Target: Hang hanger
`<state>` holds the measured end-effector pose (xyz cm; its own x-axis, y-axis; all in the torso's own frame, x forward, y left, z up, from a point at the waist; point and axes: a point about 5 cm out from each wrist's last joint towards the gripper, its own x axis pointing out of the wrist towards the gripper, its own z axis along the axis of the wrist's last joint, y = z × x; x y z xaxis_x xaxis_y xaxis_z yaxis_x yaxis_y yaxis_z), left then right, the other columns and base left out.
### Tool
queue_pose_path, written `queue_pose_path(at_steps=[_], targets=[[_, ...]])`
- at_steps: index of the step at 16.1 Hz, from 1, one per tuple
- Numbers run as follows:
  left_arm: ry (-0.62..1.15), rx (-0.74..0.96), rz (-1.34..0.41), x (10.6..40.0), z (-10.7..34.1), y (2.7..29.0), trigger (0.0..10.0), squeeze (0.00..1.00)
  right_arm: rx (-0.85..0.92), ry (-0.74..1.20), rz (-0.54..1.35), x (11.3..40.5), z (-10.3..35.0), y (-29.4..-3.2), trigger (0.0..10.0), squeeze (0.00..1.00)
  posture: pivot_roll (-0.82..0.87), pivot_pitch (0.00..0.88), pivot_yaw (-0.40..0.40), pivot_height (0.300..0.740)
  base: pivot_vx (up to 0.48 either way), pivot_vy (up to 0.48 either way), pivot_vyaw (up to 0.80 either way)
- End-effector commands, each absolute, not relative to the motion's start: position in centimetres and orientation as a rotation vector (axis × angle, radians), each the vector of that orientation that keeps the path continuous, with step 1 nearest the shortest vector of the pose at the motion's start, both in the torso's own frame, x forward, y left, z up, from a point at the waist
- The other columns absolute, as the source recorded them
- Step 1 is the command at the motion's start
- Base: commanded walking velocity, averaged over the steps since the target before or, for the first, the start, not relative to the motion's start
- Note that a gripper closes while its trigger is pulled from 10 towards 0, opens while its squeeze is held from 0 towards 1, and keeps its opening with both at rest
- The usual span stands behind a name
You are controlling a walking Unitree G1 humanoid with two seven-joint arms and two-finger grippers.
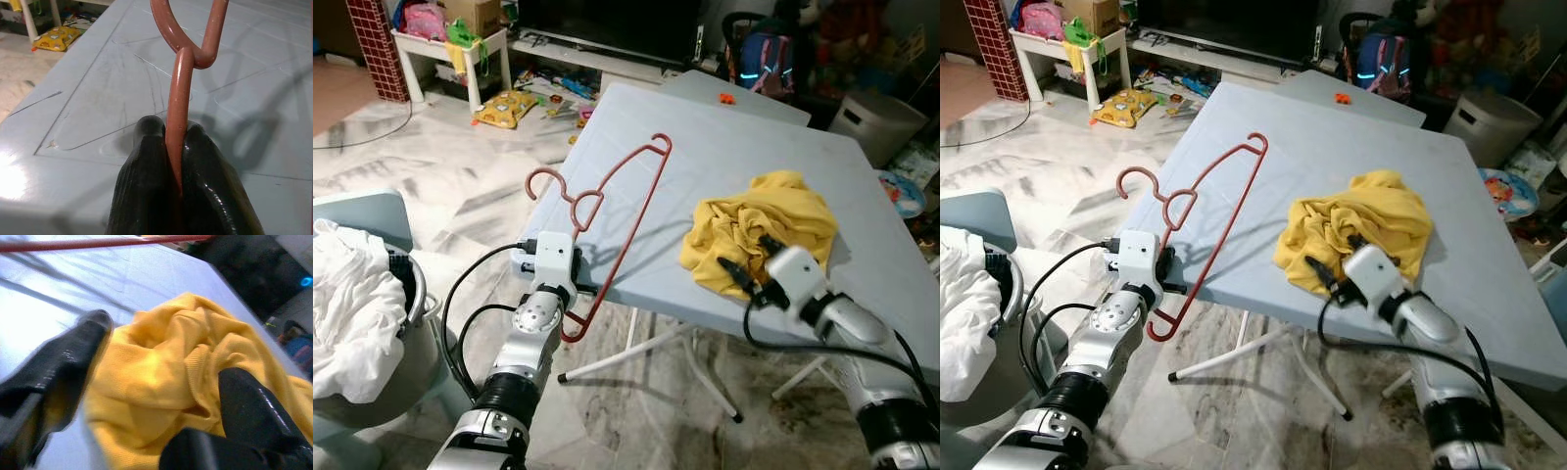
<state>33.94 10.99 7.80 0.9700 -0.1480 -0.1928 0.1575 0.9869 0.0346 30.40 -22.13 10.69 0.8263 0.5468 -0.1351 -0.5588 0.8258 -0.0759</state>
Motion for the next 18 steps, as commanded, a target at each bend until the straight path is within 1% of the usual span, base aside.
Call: queue_pose_path(at_steps=[1, 4, 6, 7, 8, 9, 10, 11, 13, 15, 17, 18], targets=[[0.238, 0.068, -0.158, 33.6, 6.9, 11.0, 10.0, 0.00, -0.099, 0.150, 0.675, 29.5, 10.9, -22.5, 10.0, 1.00, 0.23, 0.000, -0.148, 0.740, 0.000, 0.000, 0.00], [0.237, 0.068, -0.159, 33.6, 6.9, 11.1, 10.0, 0.00, -0.059, 0.231, 0.767, 28.5, 9.9, -22.1, 10.0, 1.00, 0.24, 0.000, -0.152, 0.740, 0.000, 0.000, 0.00], [0.237, 0.068, -0.157, 33.5, 6.8, 11.2, 10.0, 0.00, -0.015, 0.277, 0.820, 28.3, 9.1, -21.0, 10.0, 1.00, 0.24, 0.000, -0.156, 0.740, 0.000, 0.000, 0.00], [0.237, 0.067, -0.156, 33.4, 6.8, 11.2, 10.0, 0.00, -0.003, 0.294, 0.831, 28.4, 8.8, -20.6, 10.0, 1.00, 0.24, 0.000, -0.156, 0.740, 0.000, 0.000, 0.00], [0.238, 0.068, -0.154, 33.3, 6.7, 11.4, 10.0, 0.00, 0.036, 0.337, 0.863, 29.0, 8.1, -19.3, 10.0, 1.00, 0.25, 0.000, -0.158, 0.740, 0.000, 0.000, 0.00], [0.239, 0.069, -0.153, 33.3, 6.7, 11.4, 10.0, 0.00, 0.050, 0.351, 0.871, 29.5, 7.9, -18.7, 10.0, 1.00, 0.25, 0.000, -0.158, 0.740, 0.000, 0.000, 0.00], [0.240, 0.070, -0.152, 33.2, 6.7, 11.5, 10.0, 0.00, 0.063, 0.359, 0.839, 30.2, 7.7, -18.6, 10.0, 1.00, 0.26, 0.000, -0.158, 0.740, 0.000, 0.000, 0.00], [0.242, 0.072, -0.150, 33.1, 6.6, 11.7, 10.0, 0.00, 0.094, 0.396, 0.750, 31.3, 7.0, -18.7, 10.0, 1.00, 0.26, 0.000, -0.159, 0.740, 0.000, 0.000, 0.00], [0.243, 0.073, -0.148, 33.0, 6.5, 11.8, 10.0, 0.00, 0.133, 0.397, 0.648, 32.7, 7.2, -18.5, 10.0, 1.00, 0.26, 0.000, -0.161, 0.740, 0.000, 0.000, 0.00], [0.244, 0.073, -0.147, 32.9, 6.6, 11.8, 10.0, 0.00, 0.109, 0.389, 0.525, 34.3, 7.8, -18.4, 10.0, 1.00, 0.27, 0.000, -0.159, 0.740, 0.000, 0.000, 0.00], [0.243, 0.075, -0.149, 32.9, 6.6, 11.8, 10.0, 0.00, 0.040, 0.446, 0.254, 35.5, 7.9, -20.1, 10.0, 1.00, 0.27, 0.000, -0.158, 0.740, 0.000, 0.000, 0.00], [0.243, 0.076, -0.149, 32.9, 6.6, 11.8, 10.0, 0.00, 0.035, 0.453, 0.172, 35.7, 8.0, -20.8, 10.0, 1.00, 0.27, 0.000, -0.158, 0.740, 0.000, 0.000, 0.00]])
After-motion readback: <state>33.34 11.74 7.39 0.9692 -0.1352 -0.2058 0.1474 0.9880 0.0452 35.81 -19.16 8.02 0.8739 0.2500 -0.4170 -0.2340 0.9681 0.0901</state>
